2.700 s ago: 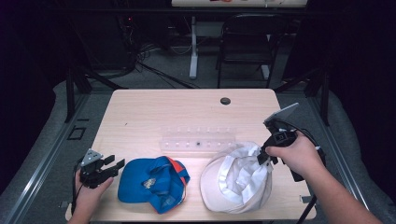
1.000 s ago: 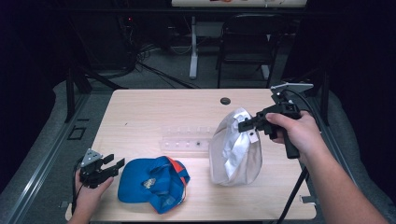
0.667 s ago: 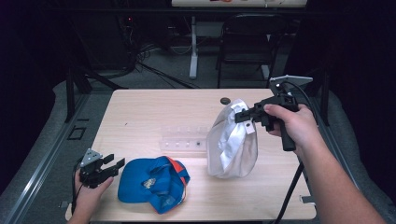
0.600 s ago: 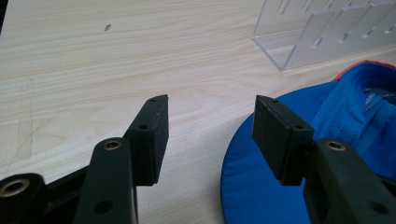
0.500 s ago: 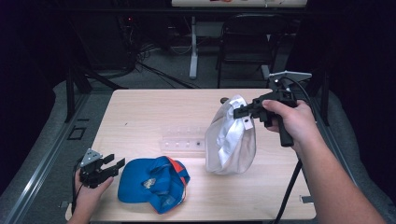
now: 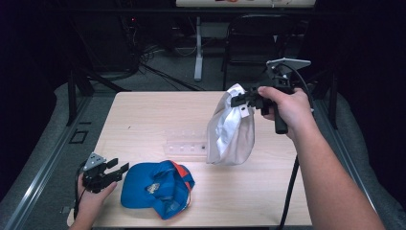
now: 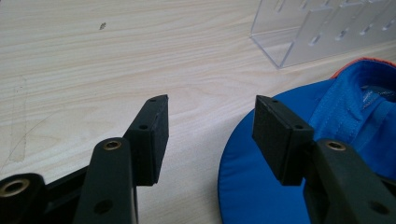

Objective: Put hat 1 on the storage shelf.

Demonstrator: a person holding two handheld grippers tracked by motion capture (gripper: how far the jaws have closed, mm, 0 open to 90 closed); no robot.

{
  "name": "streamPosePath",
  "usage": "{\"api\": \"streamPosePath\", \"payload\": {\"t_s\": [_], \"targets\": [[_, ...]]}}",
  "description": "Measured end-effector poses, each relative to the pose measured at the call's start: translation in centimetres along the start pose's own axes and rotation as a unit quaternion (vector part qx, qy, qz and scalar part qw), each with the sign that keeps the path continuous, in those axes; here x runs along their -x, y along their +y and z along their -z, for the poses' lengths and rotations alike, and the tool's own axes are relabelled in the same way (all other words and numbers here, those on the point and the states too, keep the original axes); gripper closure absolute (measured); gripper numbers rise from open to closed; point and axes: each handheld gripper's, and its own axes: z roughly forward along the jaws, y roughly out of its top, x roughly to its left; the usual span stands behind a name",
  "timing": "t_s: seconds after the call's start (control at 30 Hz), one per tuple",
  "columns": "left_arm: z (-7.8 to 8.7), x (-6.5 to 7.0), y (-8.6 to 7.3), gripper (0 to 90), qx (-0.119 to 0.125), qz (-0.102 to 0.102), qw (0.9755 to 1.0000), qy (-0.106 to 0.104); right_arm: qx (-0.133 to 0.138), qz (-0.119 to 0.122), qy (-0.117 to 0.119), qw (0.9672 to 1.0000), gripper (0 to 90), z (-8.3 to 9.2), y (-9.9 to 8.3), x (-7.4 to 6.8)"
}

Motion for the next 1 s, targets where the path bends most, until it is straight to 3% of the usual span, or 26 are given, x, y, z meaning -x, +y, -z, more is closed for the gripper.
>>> {"api": "streamPosePath", "payload": {"t_s": [0.83, 1.0], "targets": [[-0.2, -0.2, 0.1, 46.7, 0.005, -0.003, 1.0, -0.002, 0.008, -0.012, 0.014, 0.9998, 81.3, -5.1, 3.0, -2.6], [0.1, 0.2, 0.2, 45.9, 0.014, -0.016, 0.9998, -0.006, 0.005, -0.011, 0.012, 0.9999, 81.3, -6.4, 3.6, -3.0]]}}
